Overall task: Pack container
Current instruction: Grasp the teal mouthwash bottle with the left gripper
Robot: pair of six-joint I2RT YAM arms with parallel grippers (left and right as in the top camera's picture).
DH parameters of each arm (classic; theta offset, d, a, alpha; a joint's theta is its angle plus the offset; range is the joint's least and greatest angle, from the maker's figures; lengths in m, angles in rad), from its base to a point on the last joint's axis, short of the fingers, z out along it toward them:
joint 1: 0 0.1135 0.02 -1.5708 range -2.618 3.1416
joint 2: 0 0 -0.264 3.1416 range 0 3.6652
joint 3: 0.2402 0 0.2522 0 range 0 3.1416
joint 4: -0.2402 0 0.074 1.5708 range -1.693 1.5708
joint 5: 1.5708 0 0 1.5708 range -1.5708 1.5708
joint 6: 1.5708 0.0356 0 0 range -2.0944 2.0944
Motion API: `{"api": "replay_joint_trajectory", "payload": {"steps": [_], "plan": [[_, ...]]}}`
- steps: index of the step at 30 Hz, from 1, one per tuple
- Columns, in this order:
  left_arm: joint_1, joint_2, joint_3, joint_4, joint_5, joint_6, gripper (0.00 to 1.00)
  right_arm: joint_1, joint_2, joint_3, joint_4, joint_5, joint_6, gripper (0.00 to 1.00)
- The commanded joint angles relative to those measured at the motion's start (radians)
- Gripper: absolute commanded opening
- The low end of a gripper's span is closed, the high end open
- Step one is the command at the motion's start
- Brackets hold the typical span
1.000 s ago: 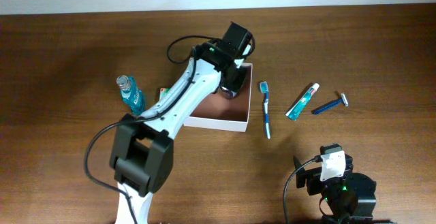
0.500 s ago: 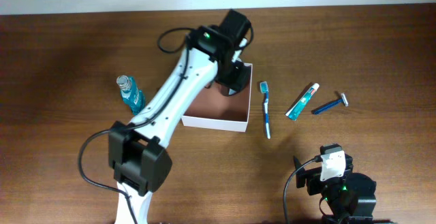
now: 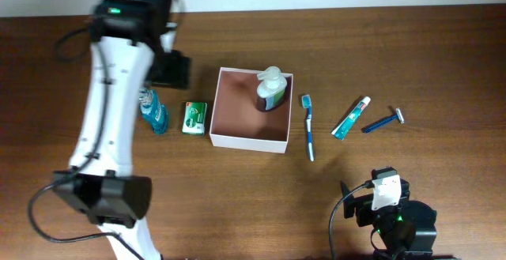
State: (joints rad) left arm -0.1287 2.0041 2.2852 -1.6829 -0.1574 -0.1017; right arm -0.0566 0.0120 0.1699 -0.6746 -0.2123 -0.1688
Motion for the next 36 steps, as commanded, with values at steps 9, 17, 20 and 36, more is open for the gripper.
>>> {"api": "replay_joint_trajectory", "payload": {"steps": [9, 17, 20, 36], "plan": [[0.277, -0.017, -0.196, 0.185, 0.315, 0.210, 0.90, -0.008, -0.008, -0.005, 0.002, -0.013, -0.007, 0.99], [0.249, -0.017, -0.358, 0.302, 0.318, 0.217, 0.84, -0.008, -0.008, -0.005, 0.002, -0.013, -0.007, 0.99], [0.249, -0.016, -0.397, 0.330, 0.311, 0.201, 0.77, -0.008, -0.008, -0.005, 0.002, -0.013, -0.007, 0.99], [0.242, -0.016, -0.521, 0.425, 0.307, 0.200, 0.33, -0.008, -0.008, -0.005, 0.002, -0.013, -0.007, 0.99]]}}
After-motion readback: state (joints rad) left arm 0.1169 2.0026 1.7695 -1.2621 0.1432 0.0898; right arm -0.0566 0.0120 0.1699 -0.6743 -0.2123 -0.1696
